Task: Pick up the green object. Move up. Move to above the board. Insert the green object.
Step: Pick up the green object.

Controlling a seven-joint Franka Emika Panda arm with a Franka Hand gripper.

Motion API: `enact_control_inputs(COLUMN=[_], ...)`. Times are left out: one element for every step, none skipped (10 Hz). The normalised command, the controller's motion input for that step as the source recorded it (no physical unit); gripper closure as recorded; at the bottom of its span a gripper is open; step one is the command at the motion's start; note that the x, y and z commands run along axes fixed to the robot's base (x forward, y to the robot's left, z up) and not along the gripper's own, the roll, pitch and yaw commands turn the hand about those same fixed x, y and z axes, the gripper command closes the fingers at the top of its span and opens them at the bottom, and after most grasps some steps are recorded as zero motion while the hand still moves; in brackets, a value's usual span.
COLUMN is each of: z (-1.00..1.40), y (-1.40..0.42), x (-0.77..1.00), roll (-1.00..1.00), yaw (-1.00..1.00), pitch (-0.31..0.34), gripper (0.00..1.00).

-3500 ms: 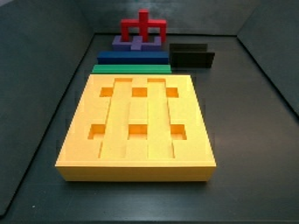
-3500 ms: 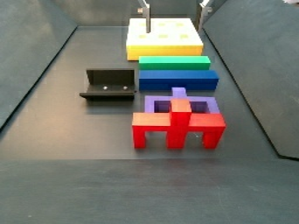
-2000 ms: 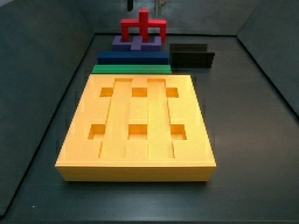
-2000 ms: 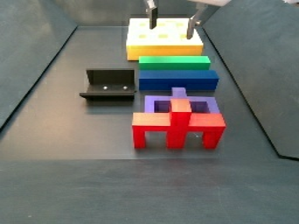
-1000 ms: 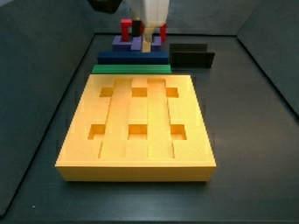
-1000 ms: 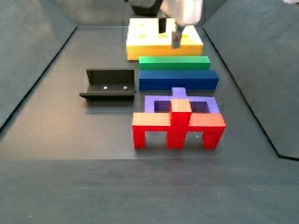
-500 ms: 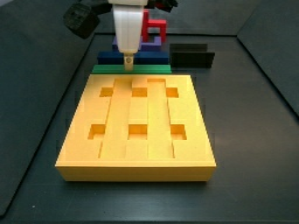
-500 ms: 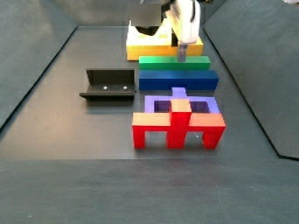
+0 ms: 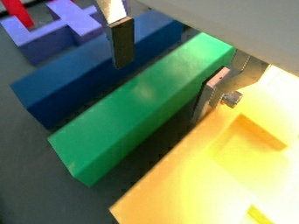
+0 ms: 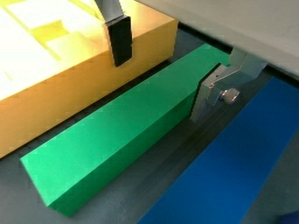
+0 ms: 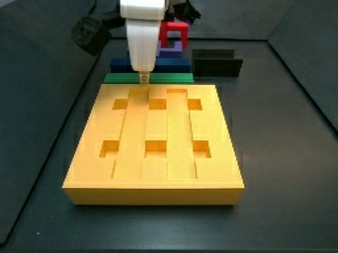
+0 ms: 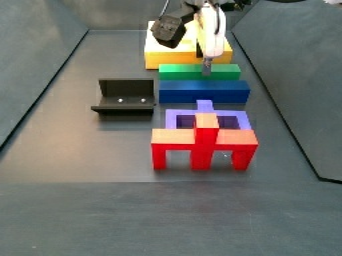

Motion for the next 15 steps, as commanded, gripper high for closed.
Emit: enact_control_inputs(z=[-0.31,-0.25,-0.19,-0.20,-0.04,0.00,0.00,-0.01,-0.01,-0.03,-0.12,-0.17,-0.25,-0.22,-0.11], y=[0.00,0.09,0.04,0.00,0.20,0.28,0.31,0.09,-0.13,-0.09,-0.03,0.00,0.00,0.00,0.00], x=[0.00,-0.03,-0.07,-0.05,-0.06,-0.06,-0.07,-0.01,0.00,0.00,0.00,-0.04,-0.08,-0.04,0.00], roll=[0.22,0.16,0.12,0.09,-0.05,-0.16,-0.16,-0.07,0.00,0.00,0.01,0.00,0.03,0.01,0.00], yaw=[-0.12,-0.10,-0.11,-0.09,-0.12,-0.07,-0.06,0.00,0.00,0.00,0.00,0.00,0.00,0.00,0.00], pitch=[0.064,0.069,0.044,0.013,0.000,0.000,0.000,0.000,0.000,0.000,0.000,0.000,0.000,0.000,0.000], gripper=[0.00,0.00,0.00,0.00,0.00,0.00,0.00,0.00,0.00,0.00,0.00,0.00,0.00,0.00,0.00])
